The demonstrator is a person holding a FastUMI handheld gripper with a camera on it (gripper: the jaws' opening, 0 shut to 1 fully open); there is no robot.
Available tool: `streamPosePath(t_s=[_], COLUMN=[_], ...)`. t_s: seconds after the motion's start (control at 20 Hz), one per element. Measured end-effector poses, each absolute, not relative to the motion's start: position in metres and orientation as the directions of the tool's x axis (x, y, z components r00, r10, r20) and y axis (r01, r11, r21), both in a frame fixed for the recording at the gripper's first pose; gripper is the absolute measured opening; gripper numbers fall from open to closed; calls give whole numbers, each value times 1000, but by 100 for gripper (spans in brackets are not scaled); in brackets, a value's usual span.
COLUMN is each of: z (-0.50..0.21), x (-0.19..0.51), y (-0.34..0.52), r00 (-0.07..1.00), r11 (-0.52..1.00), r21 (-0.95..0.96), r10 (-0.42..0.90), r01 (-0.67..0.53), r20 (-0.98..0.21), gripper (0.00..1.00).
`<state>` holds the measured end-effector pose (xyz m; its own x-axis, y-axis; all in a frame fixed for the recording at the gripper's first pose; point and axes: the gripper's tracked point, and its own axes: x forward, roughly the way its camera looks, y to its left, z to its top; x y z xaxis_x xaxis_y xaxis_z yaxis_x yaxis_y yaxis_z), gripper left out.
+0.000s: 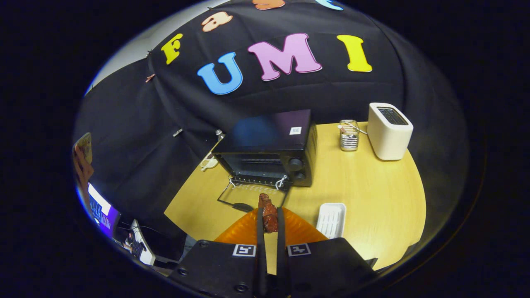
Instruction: Open the toaster oven, put the food inside, and close the toaster oven door.
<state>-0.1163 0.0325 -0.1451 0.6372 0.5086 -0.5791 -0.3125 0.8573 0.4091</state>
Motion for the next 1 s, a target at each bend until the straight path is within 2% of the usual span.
streamPosePath(t_s=[0.25,0.35,0.55,1.0], z=[-146,-157,-199,-246], x=[-116,-95,-45,36], y=[116,145,177,197], r00=[644,664,700,765], r11=[822,809,780,769], r21=[467,514,614,640], r10=[555,554,505,420], r01=[-327,-286,-119,-14], r20=[-526,-502,-505,-488], gripper=[13,13,13,13])
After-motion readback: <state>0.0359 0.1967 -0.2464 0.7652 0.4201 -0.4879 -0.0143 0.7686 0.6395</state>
